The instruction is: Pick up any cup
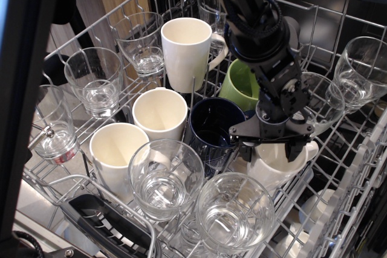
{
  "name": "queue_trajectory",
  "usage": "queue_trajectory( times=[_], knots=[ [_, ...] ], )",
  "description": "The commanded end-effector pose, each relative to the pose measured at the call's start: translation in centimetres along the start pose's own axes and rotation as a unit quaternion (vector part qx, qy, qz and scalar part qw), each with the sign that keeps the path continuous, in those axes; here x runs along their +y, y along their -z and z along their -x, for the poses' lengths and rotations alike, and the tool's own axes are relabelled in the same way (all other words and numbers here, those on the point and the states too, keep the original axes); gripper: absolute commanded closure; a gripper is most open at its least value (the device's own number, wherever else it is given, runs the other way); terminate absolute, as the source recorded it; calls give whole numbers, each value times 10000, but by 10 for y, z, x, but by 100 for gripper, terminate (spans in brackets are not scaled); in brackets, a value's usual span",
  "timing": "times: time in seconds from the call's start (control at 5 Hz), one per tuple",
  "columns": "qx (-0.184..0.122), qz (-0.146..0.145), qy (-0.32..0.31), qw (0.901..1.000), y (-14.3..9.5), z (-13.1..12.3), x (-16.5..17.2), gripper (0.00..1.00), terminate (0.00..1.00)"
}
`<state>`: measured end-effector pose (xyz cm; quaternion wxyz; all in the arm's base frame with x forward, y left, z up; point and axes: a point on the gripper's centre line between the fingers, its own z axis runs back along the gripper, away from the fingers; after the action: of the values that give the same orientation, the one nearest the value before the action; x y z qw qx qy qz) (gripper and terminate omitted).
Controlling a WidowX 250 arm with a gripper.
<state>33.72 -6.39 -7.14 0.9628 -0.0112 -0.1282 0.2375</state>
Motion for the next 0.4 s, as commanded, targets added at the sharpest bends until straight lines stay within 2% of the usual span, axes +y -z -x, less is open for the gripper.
queue_trajectory(
  times=[0.0, 0.2],
  knots=[
    [-223, -19, -10, 9997, -2, -10, -8, 0, 0],
    [-286, -134, 39, 9995, 5, -9, -7, 0, 0]
  ],
)
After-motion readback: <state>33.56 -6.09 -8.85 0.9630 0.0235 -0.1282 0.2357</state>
